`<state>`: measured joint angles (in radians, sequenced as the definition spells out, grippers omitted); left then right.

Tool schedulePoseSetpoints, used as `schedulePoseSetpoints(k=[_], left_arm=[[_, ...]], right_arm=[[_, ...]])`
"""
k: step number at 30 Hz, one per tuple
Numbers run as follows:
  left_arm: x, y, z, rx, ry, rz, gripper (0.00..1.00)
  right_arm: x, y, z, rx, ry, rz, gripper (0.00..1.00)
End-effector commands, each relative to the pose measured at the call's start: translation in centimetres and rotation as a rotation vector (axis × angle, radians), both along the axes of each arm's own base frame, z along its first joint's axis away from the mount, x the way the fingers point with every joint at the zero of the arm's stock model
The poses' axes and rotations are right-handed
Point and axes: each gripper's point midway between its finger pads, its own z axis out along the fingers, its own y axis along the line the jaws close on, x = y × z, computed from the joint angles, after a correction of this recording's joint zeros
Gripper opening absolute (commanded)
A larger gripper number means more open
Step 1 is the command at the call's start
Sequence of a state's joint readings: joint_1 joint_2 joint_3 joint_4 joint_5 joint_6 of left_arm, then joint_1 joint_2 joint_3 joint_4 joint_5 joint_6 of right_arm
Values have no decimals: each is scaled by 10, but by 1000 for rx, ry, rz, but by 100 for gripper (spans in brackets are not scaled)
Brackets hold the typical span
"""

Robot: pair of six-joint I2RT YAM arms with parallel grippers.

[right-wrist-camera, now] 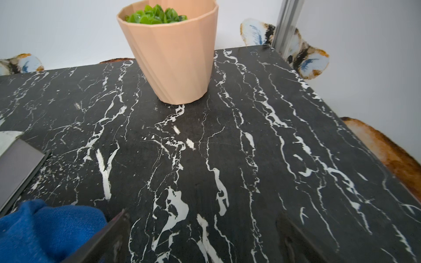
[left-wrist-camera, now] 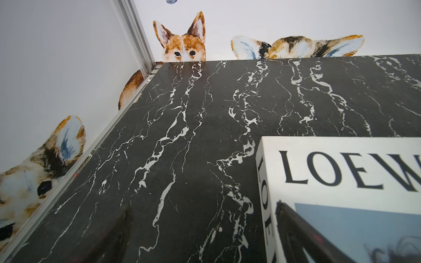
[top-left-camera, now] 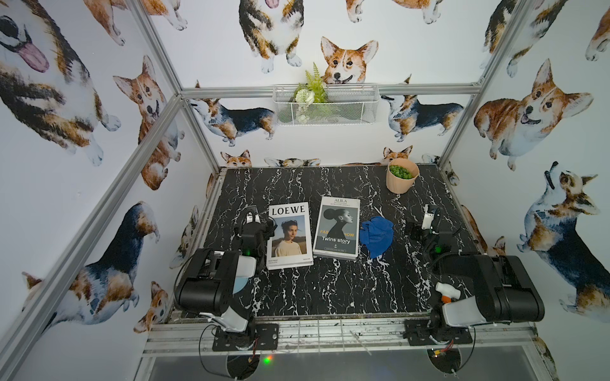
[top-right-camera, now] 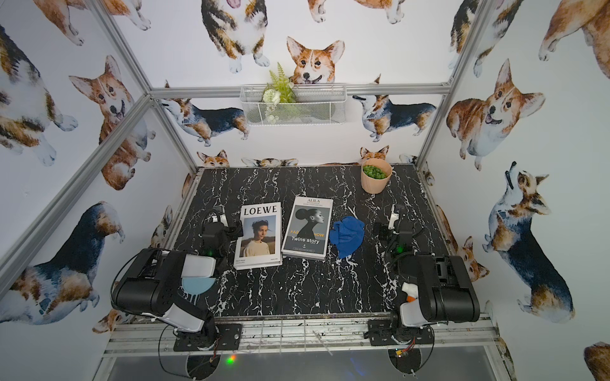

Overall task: Wipe the cover of the book
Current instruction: Pick up the cleaning item at the center of the board.

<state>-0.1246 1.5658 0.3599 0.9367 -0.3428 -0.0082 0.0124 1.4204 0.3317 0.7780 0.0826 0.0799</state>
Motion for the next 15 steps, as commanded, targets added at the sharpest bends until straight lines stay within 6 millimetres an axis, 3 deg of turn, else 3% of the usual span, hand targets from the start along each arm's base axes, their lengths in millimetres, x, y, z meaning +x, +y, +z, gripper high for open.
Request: schedulePoseSetpoints(k=[1,4,7,10,13,15], left_arm=[[-3,1,17,5,-66,-1,100],[-6,-7,31,38,-64,-24,100],[-10,-25,68,23,-56,-66,100],[-13,-38,92,-166,-8,-75,100],[-20,-50,97,-310,79,-87,100],[-30,-58,96,-377,138,-108,100]], right_arm=[[-4,-5,24,-33,3,-60,100],[-6,-2,57,-7,13,-65,100],[-15,-9,84,146,41,-180,100],[-39,-30,77,323,161,-429,100],[-47,-31,76,355,199,-451,100],[-51,-19,76,403,229,-382,100]])
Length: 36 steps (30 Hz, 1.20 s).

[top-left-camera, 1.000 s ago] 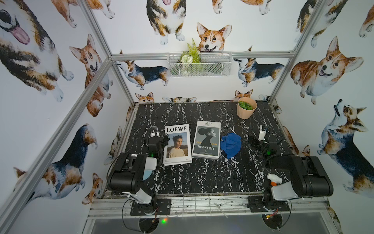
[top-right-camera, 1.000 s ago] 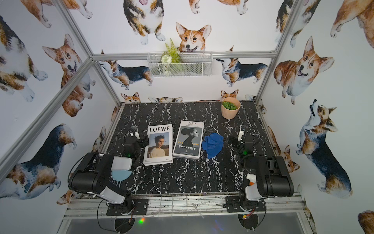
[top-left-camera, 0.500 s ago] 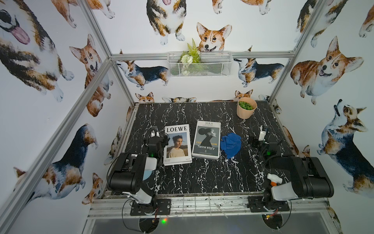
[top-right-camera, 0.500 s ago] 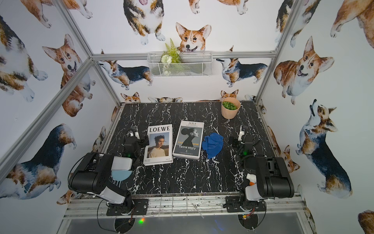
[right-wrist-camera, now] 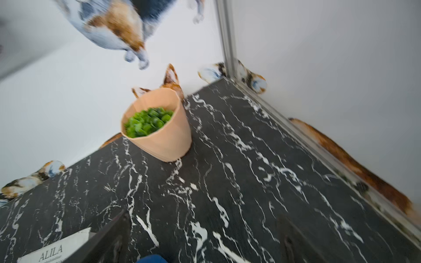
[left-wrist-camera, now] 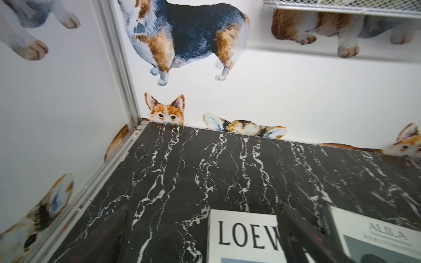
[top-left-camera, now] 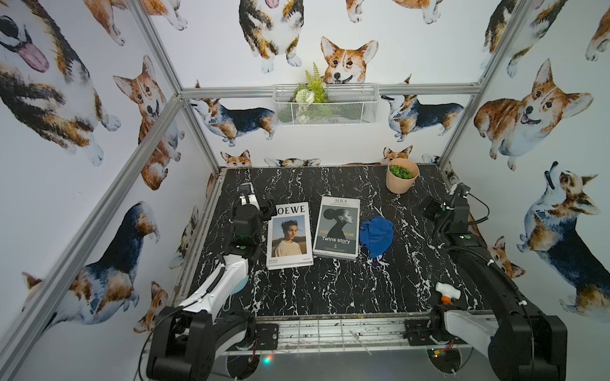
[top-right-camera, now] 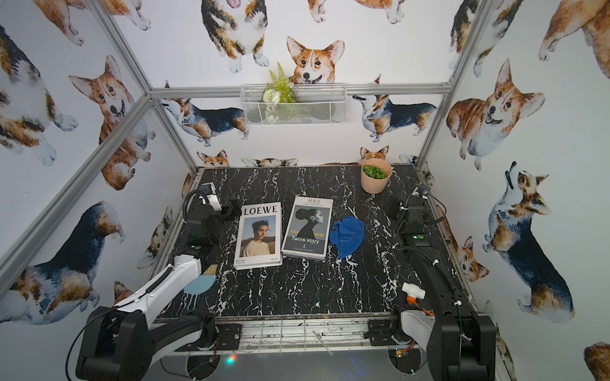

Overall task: Wipe the cover of the book
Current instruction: Pick up the cleaning item at the center of the board.

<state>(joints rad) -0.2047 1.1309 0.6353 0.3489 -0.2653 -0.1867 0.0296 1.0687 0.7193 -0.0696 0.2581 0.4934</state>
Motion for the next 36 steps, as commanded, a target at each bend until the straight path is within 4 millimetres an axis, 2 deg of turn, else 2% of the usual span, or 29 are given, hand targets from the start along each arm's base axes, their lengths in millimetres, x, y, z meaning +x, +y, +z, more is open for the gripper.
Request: schedulePoseSetpoints(k=[1,4,6,9,13,15,18,20,26,29,32,36], left_arm=[[-36,-16,-47,-188,294,-47,100],[-55,-11,-43,-220,280,-34,100],[-72,-1,-40,-237,255,9,100],[-89,1,-44,-261,275,10,100],[-103,-4,-64,-331,373,19,100],[-113,-9,-85,-393,460,29,100],[-122,-2,-107,-446,503,108,100],[-125,-2,-112,-453,515,111,100],[-121,-9,-112,-381,615,64,100],[-117,-5,-119,-335,672,89,100],[-111,-2,-125,-312,683,114,100],[-105,-2,-133,-298,646,99,99]], right_arm=[[-35,9,-34,154,177,-24,100],[-42,23,-38,199,193,44,100],[-46,41,-44,259,210,126,100],[-48,66,-55,281,267,228,99],[-49,92,-66,268,364,321,90],[-47,105,-72,243,431,350,85],[-40,120,-78,217,509,375,76],[-36,130,-82,215,566,381,70],[-23,156,-86,130,651,395,74],[-17,168,-92,83,693,407,74],[-15,174,-104,45,747,405,73],[-14,171,-129,-16,818,379,73]])
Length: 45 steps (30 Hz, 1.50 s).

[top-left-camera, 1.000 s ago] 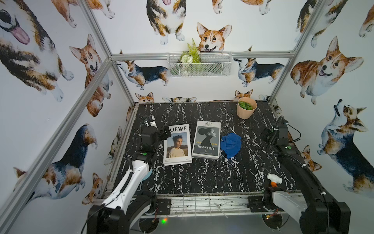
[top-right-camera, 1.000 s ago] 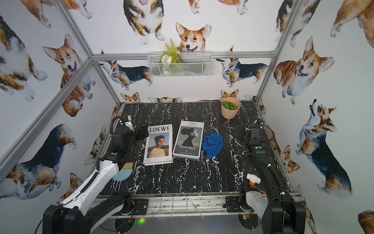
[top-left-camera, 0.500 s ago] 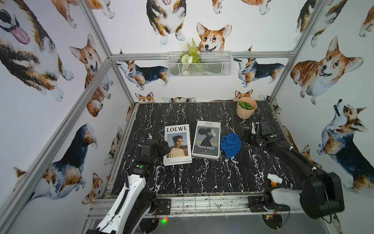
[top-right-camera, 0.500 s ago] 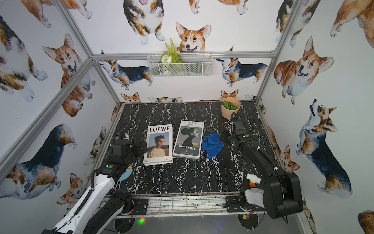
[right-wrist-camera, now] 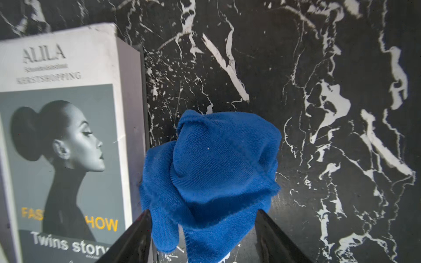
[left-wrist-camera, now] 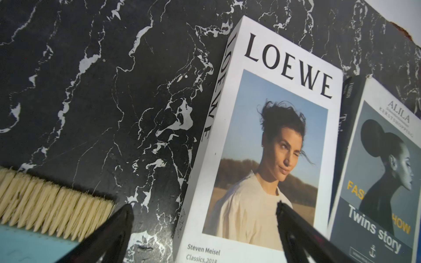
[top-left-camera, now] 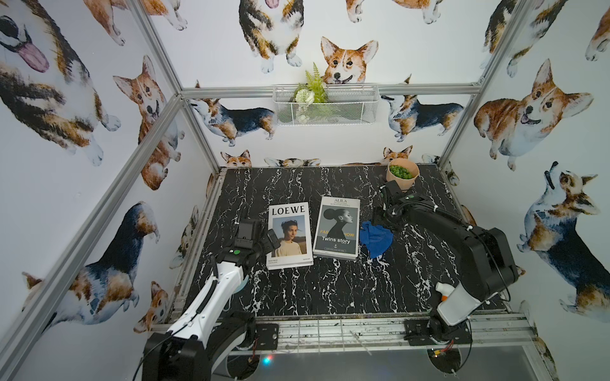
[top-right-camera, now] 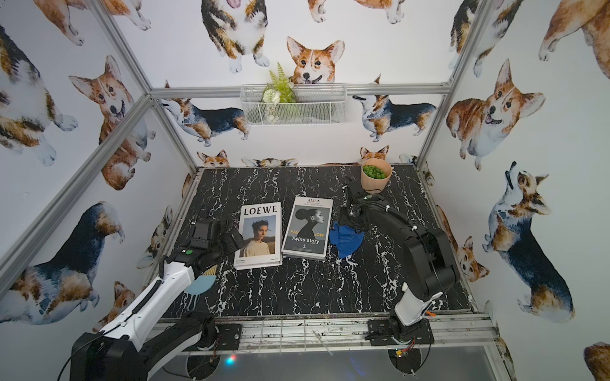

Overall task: Wipe the cover of the book
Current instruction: Pick up the cleaning item at the center of the board, then adjust the book at the center of the board, then wipe the dirt from the cover of the book.

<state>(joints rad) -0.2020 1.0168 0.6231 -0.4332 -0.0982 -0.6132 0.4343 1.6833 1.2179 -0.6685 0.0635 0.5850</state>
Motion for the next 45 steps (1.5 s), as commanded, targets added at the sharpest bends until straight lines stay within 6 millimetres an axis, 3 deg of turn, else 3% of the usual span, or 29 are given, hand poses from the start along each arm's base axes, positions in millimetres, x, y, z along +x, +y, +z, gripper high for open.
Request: schedulePoseSetpoints(k=[1,7,14,15,18,23,27,32,36,40,42,45], left_arm=[[5,1,-7,21,-36,-17,98],[18,-7,-25,21,-36,-68,92],[40,-21,-45,-7,-30,-118,85],[42,-23,-47,-13,-29,-124,84],[49,-31,-50,-46,-41,-152,76],[51,-39,-51,-80,-73,-181,62],[53,-48,-52,-108,-84,-229,61],[53,-52,-64,-107,-19,-253,54],[50,-44,-70,-75,24,-216,52],[47,-40,-69,-64,33,-197,52],[46,-37,-70,-56,40,-187,52],[44,-36,-70,-52,41,-181,52]], right_arm=[[-7,-14,-21,-107,76,-29,71],[2,-20,-45,-190,102,-14,64],[-5,-22,-61,-202,143,-11,10],[-6,-23,-59,-203,141,-10,1],[-10,-27,-46,-212,122,-8,0],[-7,-25,11,-212,18,5,0],[0,13,68,-148,-109,76,0],[9,107,110,-9,-184,234,0],[13,190,109,44,-172,362,0],[16,252,97,45,-162,440,0],[19,272,79,51,-139,451,0],[25,286,39,41,-79,439,0]])
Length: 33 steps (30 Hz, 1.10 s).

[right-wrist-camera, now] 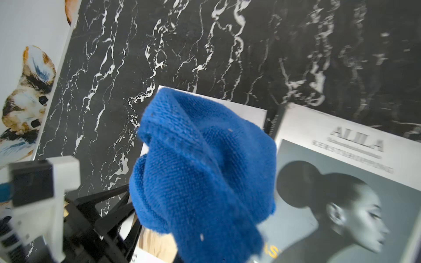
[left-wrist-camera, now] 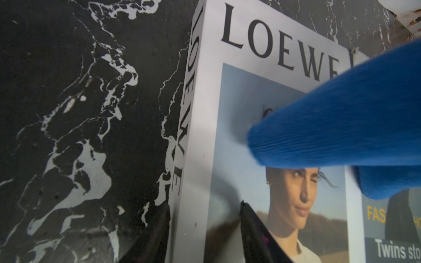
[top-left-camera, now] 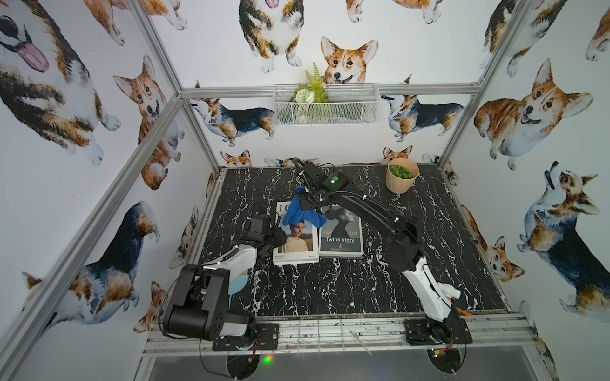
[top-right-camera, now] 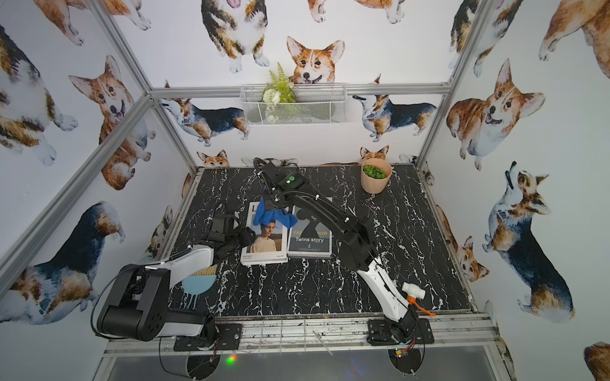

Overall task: Wipe the cover of the book
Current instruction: Wipe the dirt from the cover of the book.

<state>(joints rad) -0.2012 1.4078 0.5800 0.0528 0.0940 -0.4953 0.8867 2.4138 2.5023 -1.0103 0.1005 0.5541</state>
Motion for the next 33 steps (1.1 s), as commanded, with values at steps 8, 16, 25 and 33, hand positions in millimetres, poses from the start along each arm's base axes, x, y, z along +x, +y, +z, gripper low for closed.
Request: schedulePoseSetpoints(k=[8,16,25,33], left_arm=[[-16,10,-12,38,79,29,51],[-15,9,-14,37,89,29,51],[-15,9,-15,43,107,29,50],[-13,9,-15,45,106,27,47]], right_arm=[[-31,17,-119,-94,256,-3,0],[-37,39,-140,-61,262,-11,0],[13,-33,-159,-164,283,-158,0],[16,-27,-131,-54,283,-142,0]])
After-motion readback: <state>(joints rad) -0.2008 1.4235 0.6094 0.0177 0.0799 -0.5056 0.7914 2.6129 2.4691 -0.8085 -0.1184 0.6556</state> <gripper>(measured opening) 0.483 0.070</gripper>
